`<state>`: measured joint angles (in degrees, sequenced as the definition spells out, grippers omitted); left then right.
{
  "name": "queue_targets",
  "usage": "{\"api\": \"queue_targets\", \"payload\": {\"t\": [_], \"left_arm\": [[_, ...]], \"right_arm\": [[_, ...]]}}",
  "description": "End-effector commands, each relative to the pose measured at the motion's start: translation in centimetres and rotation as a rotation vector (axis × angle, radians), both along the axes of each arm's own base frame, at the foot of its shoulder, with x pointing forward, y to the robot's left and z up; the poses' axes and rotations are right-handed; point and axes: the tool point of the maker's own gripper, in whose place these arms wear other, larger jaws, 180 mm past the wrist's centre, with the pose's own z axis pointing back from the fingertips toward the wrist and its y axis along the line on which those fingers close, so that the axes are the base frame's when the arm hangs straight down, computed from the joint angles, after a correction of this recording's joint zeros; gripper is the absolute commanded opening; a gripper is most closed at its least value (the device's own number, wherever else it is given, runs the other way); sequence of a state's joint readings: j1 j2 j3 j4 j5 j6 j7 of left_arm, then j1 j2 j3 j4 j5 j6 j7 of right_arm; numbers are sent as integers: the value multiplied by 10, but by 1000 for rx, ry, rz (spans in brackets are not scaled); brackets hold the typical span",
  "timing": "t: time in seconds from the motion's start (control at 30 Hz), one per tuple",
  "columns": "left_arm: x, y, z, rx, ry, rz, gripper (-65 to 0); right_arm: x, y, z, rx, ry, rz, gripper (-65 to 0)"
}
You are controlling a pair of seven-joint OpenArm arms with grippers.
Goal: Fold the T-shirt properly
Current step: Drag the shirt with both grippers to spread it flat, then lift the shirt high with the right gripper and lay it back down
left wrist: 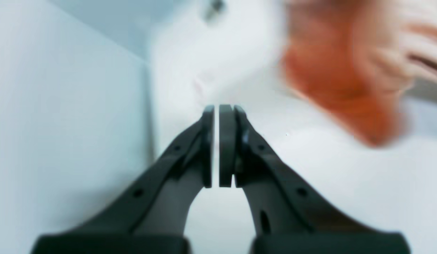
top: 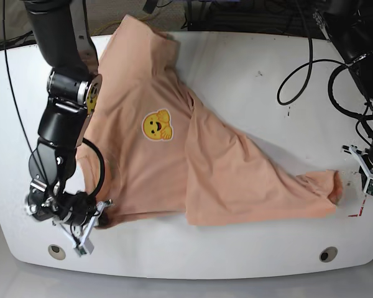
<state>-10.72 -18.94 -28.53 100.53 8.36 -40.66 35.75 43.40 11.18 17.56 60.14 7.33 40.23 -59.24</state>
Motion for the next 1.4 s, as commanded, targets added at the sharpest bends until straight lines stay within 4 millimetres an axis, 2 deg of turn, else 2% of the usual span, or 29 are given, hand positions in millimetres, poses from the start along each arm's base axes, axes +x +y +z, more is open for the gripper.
{"api": "queue_targets", "payload": {"t": [0.0,0.17,0.37,0.4,0.47,0.57,0.77,0.83,0.93,1.07,1.17,1.27,1.37], "left_arm": [[14,-5,53,52,-133,-22,-644],[27,-8,126,124,-290,-39,-643],[35,-8,206,204,-443,-49,-642],[36,-8,216,217,-457,-52,-642],[40,-11,220,223,-458,-63,-642],[42,-14,217,227,-448,-72,-642],[43,-16,168,189,-335,-70,-643],[43,-18,159,169,-324,-68,-644],[37,-8,143,148,-296,-40,-644],[32,-2,128,137,-264,-24,-644],[30,-1,117,136,-237,-24,-644],[27,1,109,134,-218,-20,-646],[20,12,102,122,-207,11,-646]], "right_arm": [[26,-23,70,-30,-132,-36,-650],[47,-33,159,-130,-250,-24,-650],[55,-37,255,-204,-386,-29,-650],[54,-39,267,-208,-400,-35,-650],[54,-38,278,-215,-410,-35,-650],[51,-38,284,-235,-418,-38,-650],[47,-25,284,-253,-445,-23,-650],[46,-24,285,-255,-448,-21,-650],[46,-22,283,-262,-440,-15,-650],[50,8,287,-313,-447,49,-650],[46,31,310,-361,-508,89,-650],[40,50,318,-378,-528,112,-650],[35,73,320,-378,-531,142,-650]]}}
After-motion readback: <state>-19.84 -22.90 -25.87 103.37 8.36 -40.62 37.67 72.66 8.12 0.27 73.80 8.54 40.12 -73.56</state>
